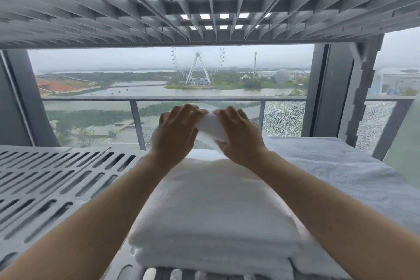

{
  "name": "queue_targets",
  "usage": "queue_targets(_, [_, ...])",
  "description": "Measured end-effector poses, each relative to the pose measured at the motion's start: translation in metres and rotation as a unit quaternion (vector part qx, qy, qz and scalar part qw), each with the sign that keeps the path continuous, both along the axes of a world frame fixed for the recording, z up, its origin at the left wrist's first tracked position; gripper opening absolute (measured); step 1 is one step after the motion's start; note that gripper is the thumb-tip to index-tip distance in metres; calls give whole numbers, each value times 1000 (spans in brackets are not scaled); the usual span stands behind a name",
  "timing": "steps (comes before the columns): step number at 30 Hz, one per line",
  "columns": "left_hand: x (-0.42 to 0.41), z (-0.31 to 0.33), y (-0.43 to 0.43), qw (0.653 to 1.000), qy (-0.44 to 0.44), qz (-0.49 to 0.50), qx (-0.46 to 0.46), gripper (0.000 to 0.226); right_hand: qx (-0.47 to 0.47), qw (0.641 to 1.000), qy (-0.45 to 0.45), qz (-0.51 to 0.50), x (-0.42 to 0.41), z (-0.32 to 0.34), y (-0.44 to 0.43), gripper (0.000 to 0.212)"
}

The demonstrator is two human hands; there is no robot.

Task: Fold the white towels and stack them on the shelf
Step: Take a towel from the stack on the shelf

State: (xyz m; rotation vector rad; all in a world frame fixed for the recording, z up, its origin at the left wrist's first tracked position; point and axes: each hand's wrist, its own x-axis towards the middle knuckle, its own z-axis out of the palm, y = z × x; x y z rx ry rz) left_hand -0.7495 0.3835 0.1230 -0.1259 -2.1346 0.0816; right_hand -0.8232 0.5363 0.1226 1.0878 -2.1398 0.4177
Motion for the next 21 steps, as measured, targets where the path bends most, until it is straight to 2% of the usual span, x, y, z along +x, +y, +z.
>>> queue_targets(6, [36, 4, 5, 999, 14, 43, 2, 36, -33, 997, 57, 39, 23, 12, -3, 49])
queue_targets(14, [87, -6, -13, 992, 99, 76, -16, 40, -72, 978, 157, 113, 63, 23, -21, 45])
queue_targets(17, [109, -9, -30, 989, 118, 86, -16, 36, -80, 974, 172, 124, 87, 23, -37, 44])
queue_targets(21, [144, -14, -63, 991, 103, 86, -16, 35, -78, 976, 168, 118, 123, 16, -69, 46])
